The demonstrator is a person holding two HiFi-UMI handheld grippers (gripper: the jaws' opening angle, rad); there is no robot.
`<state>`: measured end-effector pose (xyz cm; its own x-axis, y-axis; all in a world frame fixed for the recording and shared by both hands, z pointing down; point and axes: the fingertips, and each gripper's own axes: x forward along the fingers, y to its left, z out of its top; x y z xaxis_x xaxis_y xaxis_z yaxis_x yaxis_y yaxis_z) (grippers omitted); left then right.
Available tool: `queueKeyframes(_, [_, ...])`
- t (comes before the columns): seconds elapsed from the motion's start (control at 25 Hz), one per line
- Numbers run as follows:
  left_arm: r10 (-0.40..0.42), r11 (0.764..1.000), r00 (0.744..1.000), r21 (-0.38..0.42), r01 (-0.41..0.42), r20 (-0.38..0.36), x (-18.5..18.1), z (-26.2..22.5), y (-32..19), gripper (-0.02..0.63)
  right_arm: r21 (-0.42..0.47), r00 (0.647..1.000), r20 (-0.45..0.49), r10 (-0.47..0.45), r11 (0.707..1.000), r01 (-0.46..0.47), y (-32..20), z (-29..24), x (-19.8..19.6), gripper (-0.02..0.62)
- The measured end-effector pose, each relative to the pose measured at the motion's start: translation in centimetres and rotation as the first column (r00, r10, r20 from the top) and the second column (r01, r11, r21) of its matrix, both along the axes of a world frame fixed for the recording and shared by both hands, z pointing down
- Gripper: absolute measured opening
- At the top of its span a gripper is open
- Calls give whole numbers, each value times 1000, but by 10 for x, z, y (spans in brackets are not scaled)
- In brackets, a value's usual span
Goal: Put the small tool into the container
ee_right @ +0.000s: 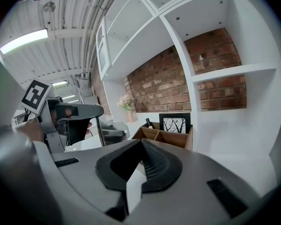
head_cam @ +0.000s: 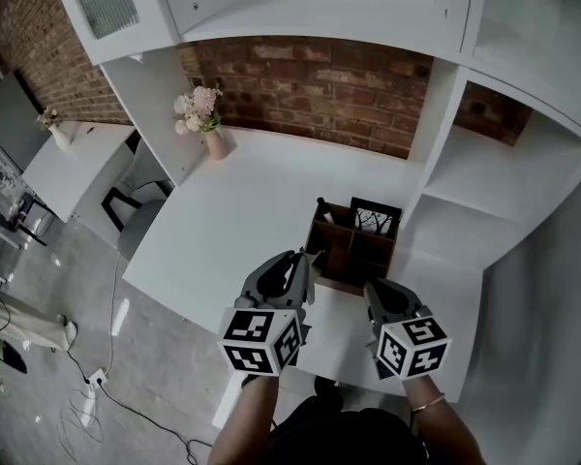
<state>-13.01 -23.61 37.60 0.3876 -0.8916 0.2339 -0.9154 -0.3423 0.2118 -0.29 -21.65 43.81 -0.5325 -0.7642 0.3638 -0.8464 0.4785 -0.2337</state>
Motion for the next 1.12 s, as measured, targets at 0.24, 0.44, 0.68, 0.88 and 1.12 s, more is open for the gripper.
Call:
queueKeyframes(0.24, [42, 999, 999, 21, -42, -2, 5, -10, -24, 66, 3, 999, 0, 36, 999, -36, -13, -2, 3, 5])
queueKeyframes(0.44, [53, 998, 999, 33, -53, -6, 11, -14, -38, 67, 9, 999, -5, 48, 999, -48, -16, -5, 4, 5])
queueKeyframes(0.68, [55, 998, 998, 41, -54, -21, 17, -15, -52, 66, 20, 998, -2, 61, 998, -61, -23, -9, 10, 5])
queueKeyframes(0.88, [55, 998, 998, 41, -55, -17, 21, -12, -63, 66, 20, 998, -5, 67, 998, -67, -31, -8, 15, 5])
queueKeyframes(1.12, [60, 998, 998, 20, -59, -8, 26, 0, -73, 66, 7, 998, -3, 58, 998, -58, -41, -2, 13, 5])
